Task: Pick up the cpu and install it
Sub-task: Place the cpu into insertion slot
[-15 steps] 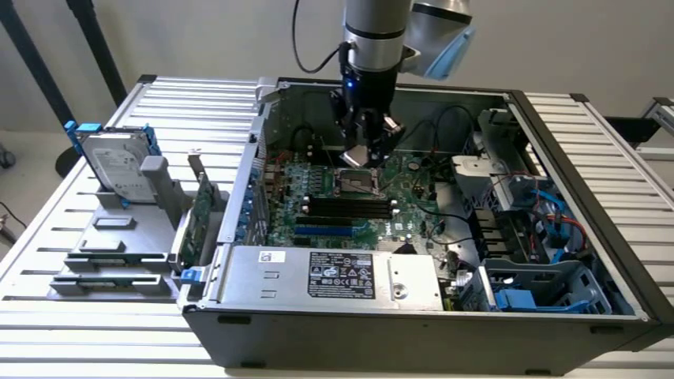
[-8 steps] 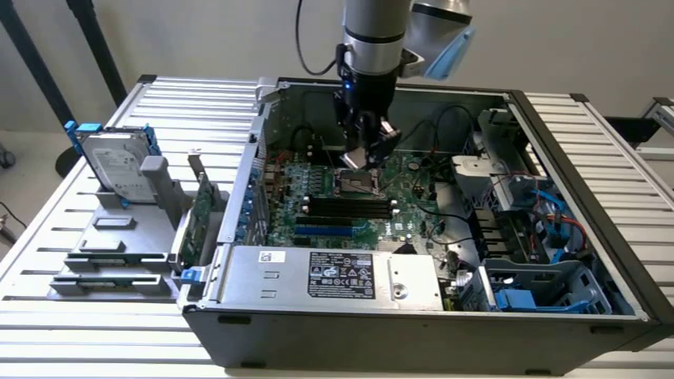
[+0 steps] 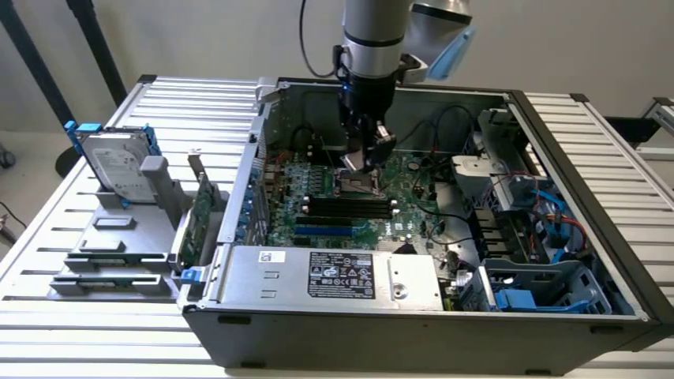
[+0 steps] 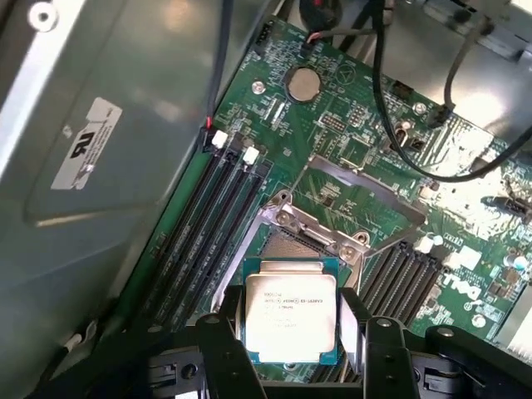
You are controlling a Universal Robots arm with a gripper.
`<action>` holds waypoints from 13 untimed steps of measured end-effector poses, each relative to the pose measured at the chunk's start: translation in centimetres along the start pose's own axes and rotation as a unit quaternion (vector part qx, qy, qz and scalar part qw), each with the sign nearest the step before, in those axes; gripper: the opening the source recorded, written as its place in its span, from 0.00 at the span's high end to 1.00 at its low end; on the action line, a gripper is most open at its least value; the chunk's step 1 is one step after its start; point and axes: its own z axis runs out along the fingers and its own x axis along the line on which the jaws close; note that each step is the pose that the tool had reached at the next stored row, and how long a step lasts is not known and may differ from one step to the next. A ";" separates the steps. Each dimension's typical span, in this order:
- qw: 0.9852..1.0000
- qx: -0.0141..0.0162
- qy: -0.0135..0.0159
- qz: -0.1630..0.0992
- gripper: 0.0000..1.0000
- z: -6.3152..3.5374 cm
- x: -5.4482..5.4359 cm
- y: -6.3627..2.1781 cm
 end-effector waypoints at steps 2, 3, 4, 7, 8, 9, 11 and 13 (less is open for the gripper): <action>1.000 0.000 -0.001 0.018 0.45 0.11 0.0 0.00; 1.000 0.000 -0.001 0.028 0.45 0.18 0.0 -0.01; 0.999 0.000 -0.001 0.037 0.45 0.24 0.0 -0.01; 0.998 -0.001 -0.002 0.064 0.45 0.42 0.0 -0.02; 0.997 -0.001 -0.003 0.073 0.45 0.48 0.0 -0.02; 0.997 -0.001 -0.003 0.082 0.45 0.53 0.0 -0.02; 0.995 -0.001 -0.004 0.100 0.45 0.63 0.0 -0.02; 0.993 -0.001 -0.004 0.118 0.45 0.72 0.0 -0.03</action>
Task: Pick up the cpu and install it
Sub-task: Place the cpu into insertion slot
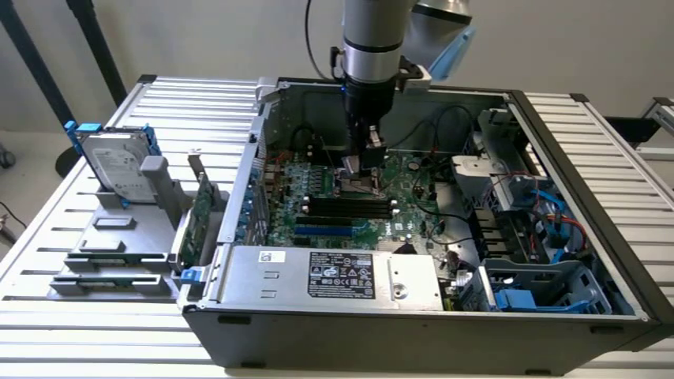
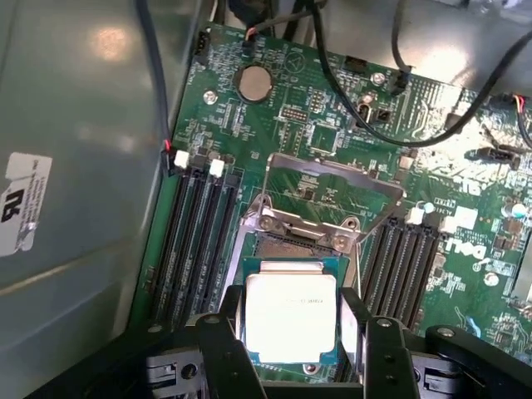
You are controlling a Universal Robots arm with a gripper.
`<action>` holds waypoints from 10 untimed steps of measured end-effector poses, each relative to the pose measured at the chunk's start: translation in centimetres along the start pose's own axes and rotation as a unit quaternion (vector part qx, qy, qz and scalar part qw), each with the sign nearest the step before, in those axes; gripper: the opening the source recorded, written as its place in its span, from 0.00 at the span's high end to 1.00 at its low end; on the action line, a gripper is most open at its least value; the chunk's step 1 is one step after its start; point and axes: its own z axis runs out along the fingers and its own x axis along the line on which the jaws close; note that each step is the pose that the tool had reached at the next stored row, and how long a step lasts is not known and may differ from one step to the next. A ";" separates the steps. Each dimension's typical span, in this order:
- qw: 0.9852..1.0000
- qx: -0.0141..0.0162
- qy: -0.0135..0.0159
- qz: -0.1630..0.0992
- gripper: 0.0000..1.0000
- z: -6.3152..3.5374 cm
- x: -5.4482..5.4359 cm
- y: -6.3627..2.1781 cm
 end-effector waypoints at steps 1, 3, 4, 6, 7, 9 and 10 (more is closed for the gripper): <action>1.000 0.000 0.000 0.009 0.45 0.05 0.0 0.00; 1.000 0.000 -0.001 0.027 0.45 0.14 0.0 -0.01; 0.999 0.000 -0.001 0.036 0.45 0.18 0.0 -0.01; 0.999 0.000 -0.002 0.054 0.45 0.26 0.0 -0.01; 0.998 -0.001 -0.002 0.063 0.45 0.30 0.0 -0.01; 0.997 -0.001 -0.003 0.082 0.45 0.38 0.0 -0.01; 0.996 -0.001 -0.003 0.091 0.45 0.41 0.0 -0.01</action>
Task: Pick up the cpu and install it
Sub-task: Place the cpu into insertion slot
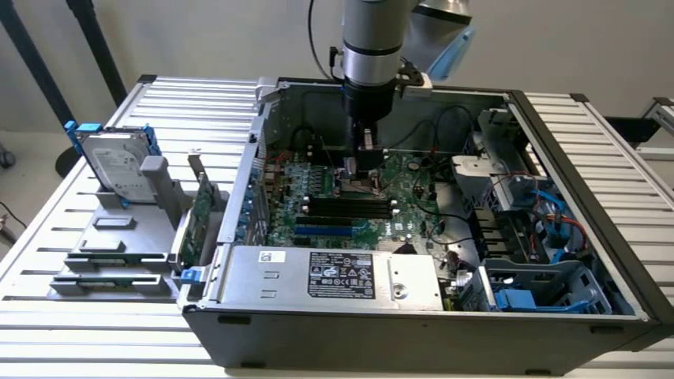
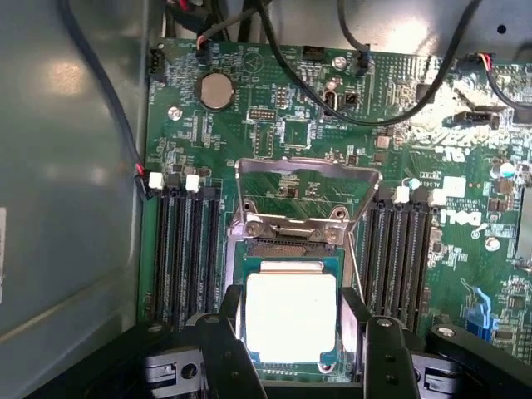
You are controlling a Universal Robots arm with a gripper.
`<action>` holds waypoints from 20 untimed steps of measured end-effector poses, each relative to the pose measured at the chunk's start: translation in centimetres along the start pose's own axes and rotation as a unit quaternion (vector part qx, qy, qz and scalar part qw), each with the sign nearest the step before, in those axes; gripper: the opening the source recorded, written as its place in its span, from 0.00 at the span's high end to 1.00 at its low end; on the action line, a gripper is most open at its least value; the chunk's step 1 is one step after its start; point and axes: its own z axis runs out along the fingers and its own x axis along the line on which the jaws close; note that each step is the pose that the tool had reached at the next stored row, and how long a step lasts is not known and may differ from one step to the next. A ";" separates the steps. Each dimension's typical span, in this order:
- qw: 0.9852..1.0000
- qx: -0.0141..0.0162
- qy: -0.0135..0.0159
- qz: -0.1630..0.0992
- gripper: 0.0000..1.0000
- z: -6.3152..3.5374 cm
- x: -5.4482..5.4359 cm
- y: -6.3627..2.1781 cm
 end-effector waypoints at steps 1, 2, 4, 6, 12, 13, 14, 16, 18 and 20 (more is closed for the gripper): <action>1.000 0.000 0.000 0.008 0.45 0.02 0.0 0.00; 1.000 0.000 -0.001 0.016 0.45 0.03 0.0 0.00; 1.000 0.000 -0.001 0.023 0.45 0.05 0.0 -0.01; 1.000 0.000 -0.001 0.023 0.45 0.06 0.0 -0.01; 1.000 0.000 -0.001 0.022 0.45 0.23 -0.1 -0.02; 1.000 0.001 -0.001 0.022 0.45 0.28 -0.1 -0.02; 1.000 0.001 -0.001 0.021 0.45 0.35 -0.1 -0.01; 1.000 0.004 -0.001 0.021 0.45 0.49 -0.1 -0.02; 1.000 0.007 0.000 0.020 0.45 0.64 -0.1 -0.03; 1.000 0.009 0.000 0.019 0.45 0.81 -0.1 -0.03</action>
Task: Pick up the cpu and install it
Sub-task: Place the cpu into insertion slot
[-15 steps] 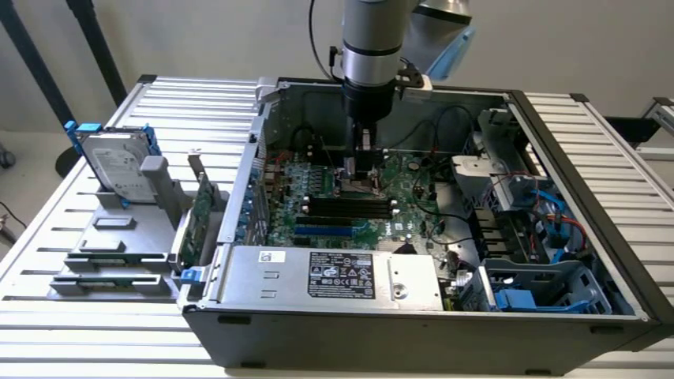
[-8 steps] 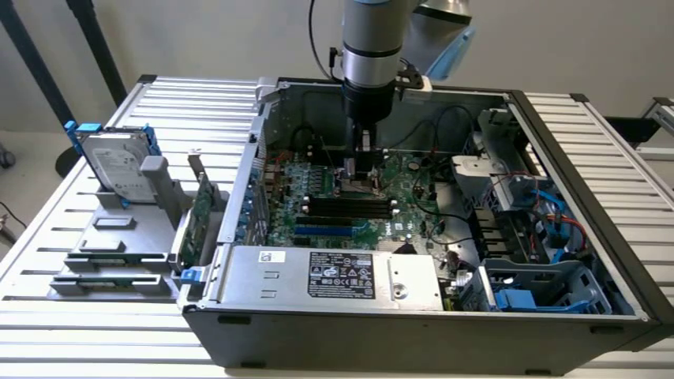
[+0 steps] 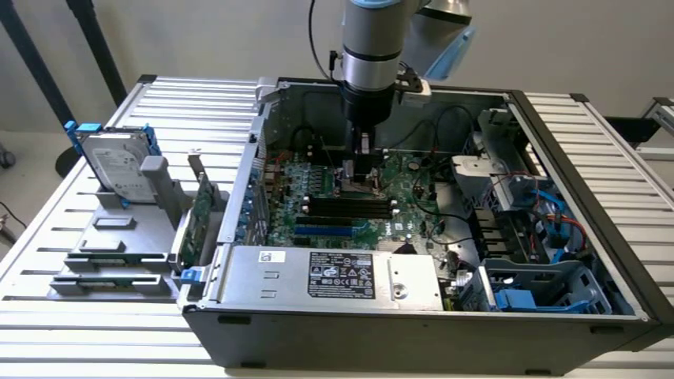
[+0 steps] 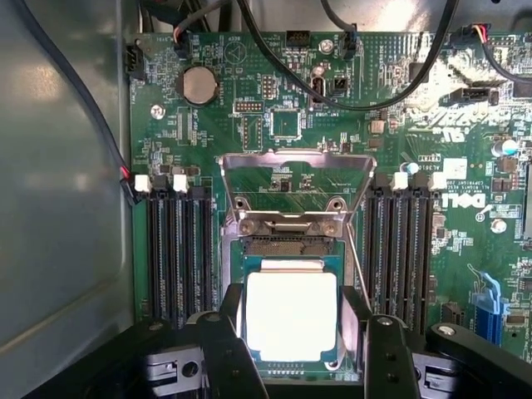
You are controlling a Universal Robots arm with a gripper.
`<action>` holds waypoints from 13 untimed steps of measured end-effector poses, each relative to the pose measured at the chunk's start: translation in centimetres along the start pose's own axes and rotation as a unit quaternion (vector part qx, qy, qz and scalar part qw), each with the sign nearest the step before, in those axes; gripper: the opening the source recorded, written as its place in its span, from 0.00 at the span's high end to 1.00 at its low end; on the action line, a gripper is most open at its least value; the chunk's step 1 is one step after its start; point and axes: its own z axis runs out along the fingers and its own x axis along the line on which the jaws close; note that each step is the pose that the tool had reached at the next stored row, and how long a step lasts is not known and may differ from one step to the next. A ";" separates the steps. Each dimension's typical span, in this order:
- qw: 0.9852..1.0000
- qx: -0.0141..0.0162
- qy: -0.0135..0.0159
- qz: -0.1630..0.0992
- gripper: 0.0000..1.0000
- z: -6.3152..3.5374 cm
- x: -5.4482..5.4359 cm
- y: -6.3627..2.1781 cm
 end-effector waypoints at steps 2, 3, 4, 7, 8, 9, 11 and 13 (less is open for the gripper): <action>1.000 0.001 0.001 -0.001 0.45 0.20 0.0 0.01; 1.000 0.002 0.001 -0.002 0.45 0.29 0.0 0.02; 1.000 0.002 0.002 -0.002 0.45 0.37 0.0 0.04; 1.000 0.003 0.004 -0.004 0.45 0.60 0.0 0.11; 1.000 0.004 0.005 -0.005 0.45 0.67 0.0 0.12; 1.000 0.004 0.005 -0.005 0.45 0.73 0.0 0.13; 1.000 0.004 0.007 -0.006 0.45 0.83 0.0 0.13; 1.000 0.005 0.009 -0.007 0.45 0.95 0.0 0.13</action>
